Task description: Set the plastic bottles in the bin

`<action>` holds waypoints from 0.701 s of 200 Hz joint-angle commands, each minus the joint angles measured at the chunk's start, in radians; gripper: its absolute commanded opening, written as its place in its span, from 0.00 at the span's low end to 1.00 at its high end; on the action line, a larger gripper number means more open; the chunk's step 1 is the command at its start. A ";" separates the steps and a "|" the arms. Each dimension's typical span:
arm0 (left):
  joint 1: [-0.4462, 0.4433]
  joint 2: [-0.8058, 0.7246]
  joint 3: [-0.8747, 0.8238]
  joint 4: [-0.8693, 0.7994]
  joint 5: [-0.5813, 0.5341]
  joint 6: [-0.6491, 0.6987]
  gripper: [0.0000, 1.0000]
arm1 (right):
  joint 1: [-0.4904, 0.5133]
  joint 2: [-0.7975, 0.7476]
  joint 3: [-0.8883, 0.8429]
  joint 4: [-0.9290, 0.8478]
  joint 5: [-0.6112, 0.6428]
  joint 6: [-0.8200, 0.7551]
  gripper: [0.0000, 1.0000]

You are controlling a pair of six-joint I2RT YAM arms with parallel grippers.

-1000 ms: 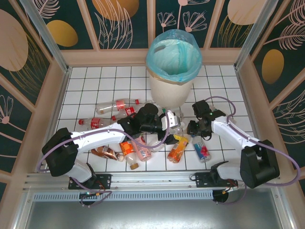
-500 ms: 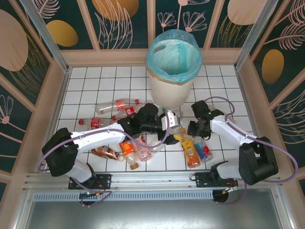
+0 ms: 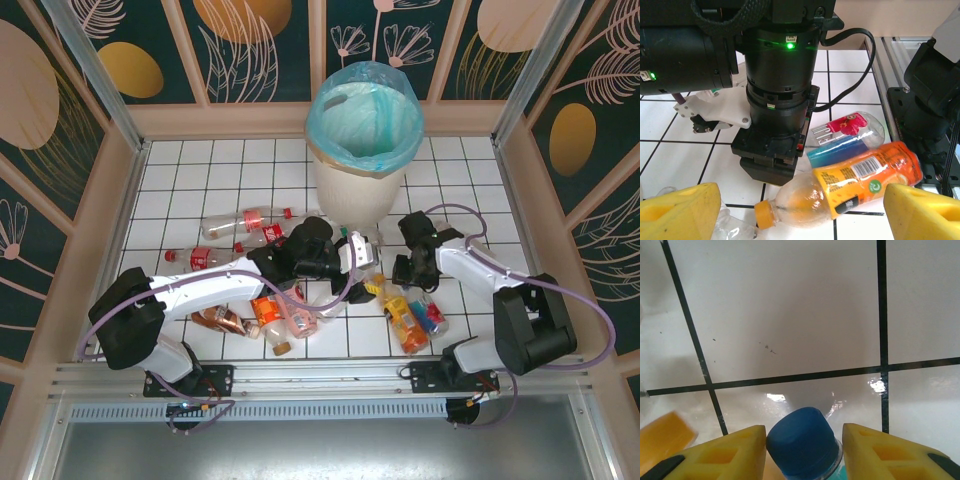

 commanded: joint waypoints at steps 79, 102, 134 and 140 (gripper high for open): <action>-0.003 0.009 -0.009 0.018 0.001 -0.007 0.85 | -0.031 0.006 0.001 -0.012 0.026 0.014 0.55; -0.002 0.009 -0.009 0.020 0.002 -0.009 0.85 | -0.021 -0.008 0.010 -0.036 0.026 0.016 0.56; -0.002 0.010 -0.008 0.020 0.003 -0.009 0.85 | -0.019 -0.008 -0.002 -0.038 0.026 0.019 0.53; -0.003 0.010 -0.009 0.020 0.003 -0.009 0.85 | -0.018 -0.005 -0.002 -0.038 0.026 0.021 0.53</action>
